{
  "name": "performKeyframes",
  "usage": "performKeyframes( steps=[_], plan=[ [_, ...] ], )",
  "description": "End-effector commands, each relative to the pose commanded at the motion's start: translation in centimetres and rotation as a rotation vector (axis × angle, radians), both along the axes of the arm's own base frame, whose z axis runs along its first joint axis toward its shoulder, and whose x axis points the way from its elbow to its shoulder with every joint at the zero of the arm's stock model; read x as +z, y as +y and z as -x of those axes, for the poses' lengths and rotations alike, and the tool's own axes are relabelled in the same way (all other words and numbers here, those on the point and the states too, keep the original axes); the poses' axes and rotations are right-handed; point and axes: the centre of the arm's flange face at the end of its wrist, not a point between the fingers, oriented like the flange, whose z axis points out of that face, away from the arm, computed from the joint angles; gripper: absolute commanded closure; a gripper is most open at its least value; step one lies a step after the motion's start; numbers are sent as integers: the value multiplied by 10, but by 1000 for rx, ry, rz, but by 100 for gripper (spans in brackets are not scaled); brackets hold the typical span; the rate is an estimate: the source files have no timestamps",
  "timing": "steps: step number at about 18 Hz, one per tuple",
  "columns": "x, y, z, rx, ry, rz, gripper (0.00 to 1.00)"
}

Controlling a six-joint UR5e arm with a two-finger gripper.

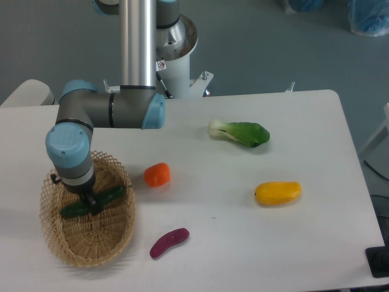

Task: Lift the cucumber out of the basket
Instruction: 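Close the gripper on the green cucumber and lift it from the basket, then carry the held cucumber away from the basket toward the yellow pepper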

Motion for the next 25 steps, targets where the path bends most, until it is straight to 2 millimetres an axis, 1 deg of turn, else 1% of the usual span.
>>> performKeyframes(
  steps=[1, 2, 3, 4, 5, 7, 9, 12, 13, 15, 17, 19, 21, 25],
  plan=[
    [-1, 1, 0, 0, 1, 2, 42],
    [-1, 1, 0, -1, 1, 2, 57],
    [-1, 1, 1, -1, 3, 1, 66],
    [2, 2, 1, -3, 3, -4, 73],
    [5, 3, 2, -4, 6, -10, 76],
    [15, 6, 5, -6, 11, -23, 76],
    [34, 12, 17, 8, 17, -37, 76],
    [66, 16, 59, 64, -2, -14, 76],
    [75, 19, 70, 78, -10, -8, 76],
    [92, 22, 99, 114, -23, -14, 76],
    [105, 20, 130, 154, -17, -26, 76],
    [104, 12, 165, 199, -13, -29, 76],
    [102, 1, 193, 181, -8, -22, 76],
    [96, -38, 260, 86, 31, 31, 76]
  ],
)
